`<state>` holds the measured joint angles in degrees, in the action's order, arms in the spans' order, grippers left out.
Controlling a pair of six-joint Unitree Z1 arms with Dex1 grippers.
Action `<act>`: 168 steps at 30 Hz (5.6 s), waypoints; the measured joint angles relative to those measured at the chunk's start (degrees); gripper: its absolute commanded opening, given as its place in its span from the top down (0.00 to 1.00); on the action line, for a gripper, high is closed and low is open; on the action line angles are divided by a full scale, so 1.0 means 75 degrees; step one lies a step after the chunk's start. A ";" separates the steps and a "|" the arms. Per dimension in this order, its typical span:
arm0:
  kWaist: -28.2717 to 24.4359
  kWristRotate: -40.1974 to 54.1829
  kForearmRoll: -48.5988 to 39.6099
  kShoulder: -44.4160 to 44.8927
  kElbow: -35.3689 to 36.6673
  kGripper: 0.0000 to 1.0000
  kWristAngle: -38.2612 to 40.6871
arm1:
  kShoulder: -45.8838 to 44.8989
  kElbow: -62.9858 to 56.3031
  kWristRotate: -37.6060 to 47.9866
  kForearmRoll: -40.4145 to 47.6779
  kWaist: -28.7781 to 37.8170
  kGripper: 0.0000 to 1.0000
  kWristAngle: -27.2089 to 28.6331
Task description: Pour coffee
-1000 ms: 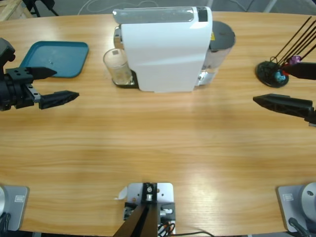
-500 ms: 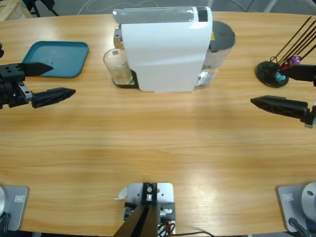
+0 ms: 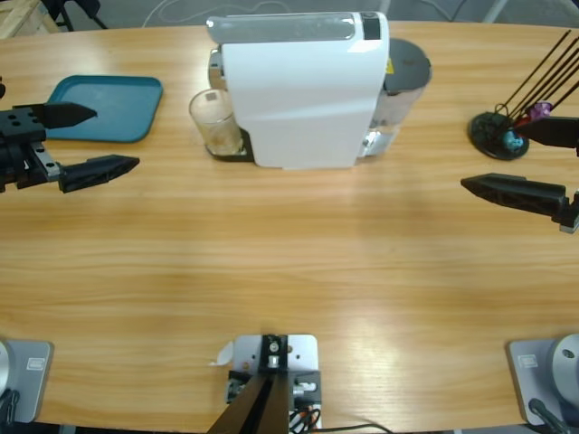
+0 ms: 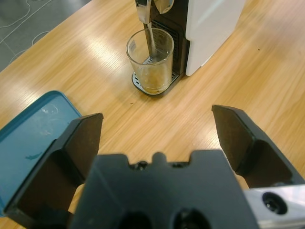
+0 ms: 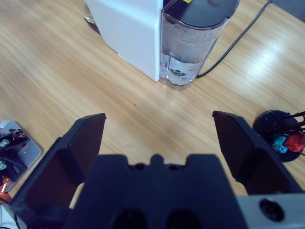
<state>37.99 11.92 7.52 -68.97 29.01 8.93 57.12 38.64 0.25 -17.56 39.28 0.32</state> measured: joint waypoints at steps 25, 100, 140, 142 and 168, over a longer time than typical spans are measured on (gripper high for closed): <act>0.0000 -0.0353 0.0229 -0.0159 -0.0001 0.00 0.0000 | 0.0000 -0.0074 0.0000 0.0145 0.0000 0.00 0.0002; -0.1876 0.1385 0.0424 -0.2934 0.1958 0.00 0.3671 | 0.0042 -0.0211 0.0000 0.0393 0.0393 0.00 0.0024; -0.1471 0.2043 0.1179 -0.5162 0.2702 0.01 0.3695 | 0.0357 -0.0272 0.0000 0.0511 0.0393 0.01 0.0024; -0.1470 0.2043 0.1312 -0.5203 0.2702 0.02 0.3695 | 0.0357 -0.0272 0.0000 0.0511 0.0393 0.01 0.0024; -0.1391 0.2043 0.1707 -0.5379 0.2596 1.00 0.3794 | 0.0357 -0.0273 0.0000 0.0511 0.0393 0.01 0.0024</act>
<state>27.55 27.24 20.32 -109.31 48.48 37.38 59.80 36.59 0.25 -13.73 42.23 0.50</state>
